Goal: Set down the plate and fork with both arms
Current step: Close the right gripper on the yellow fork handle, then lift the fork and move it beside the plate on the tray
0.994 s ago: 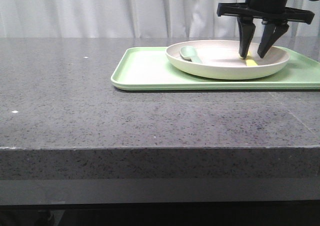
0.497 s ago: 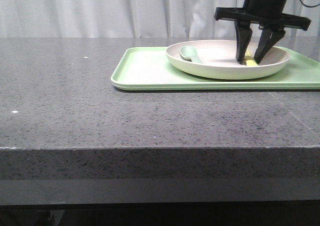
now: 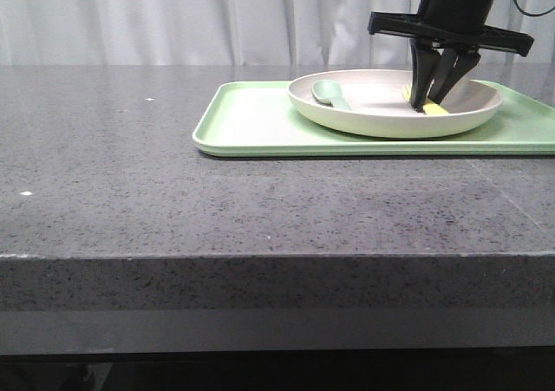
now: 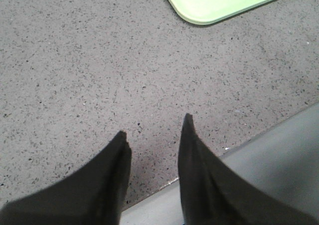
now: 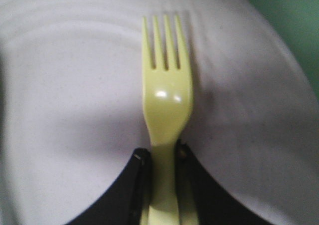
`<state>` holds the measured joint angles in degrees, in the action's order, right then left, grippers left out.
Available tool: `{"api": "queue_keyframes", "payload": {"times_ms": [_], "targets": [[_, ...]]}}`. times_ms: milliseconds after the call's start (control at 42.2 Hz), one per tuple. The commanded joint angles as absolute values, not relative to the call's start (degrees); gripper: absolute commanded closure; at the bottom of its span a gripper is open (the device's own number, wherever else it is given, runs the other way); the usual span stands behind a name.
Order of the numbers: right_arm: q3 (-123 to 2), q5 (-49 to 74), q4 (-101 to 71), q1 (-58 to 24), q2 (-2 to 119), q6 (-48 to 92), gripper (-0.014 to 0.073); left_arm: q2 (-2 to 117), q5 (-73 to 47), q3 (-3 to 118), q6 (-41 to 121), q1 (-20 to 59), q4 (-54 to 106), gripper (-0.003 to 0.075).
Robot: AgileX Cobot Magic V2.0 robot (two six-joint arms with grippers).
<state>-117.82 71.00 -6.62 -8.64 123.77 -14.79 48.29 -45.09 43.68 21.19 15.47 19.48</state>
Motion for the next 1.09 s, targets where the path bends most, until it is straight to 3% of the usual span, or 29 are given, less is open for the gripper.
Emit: {"api": "queue_keyframes", "payload": {"times_ms": [0, 284, 710, 1065], "targets": [[-119.48, 76.58, -6.13, -8.40, 120.78, -14.47, 0.0573, 47.97, -41.31, 45.21, 21.31, 15.81, 20.80, 0.0477], [-119.48, 76.58, -6.13, -8.40, 120.78, -13.67, 0.0662, 47.97, -41.31, 45.21, 21.31, 15.81, 20.67, 0.0477], [-119.54, 76.58, -6.01, -8.11, 115.88, -9.46, 0.0662, 47.97, -41.22, 45.21, 21.31, 15.81, 20.67, 0.0477], [-119.48, 76.64, -5.74, -3.15, 108.44, -7.98, 0.0662, 47.97, -41.22, 45.21, 21.31, 15.81, 19.72, 0.0477]]}}
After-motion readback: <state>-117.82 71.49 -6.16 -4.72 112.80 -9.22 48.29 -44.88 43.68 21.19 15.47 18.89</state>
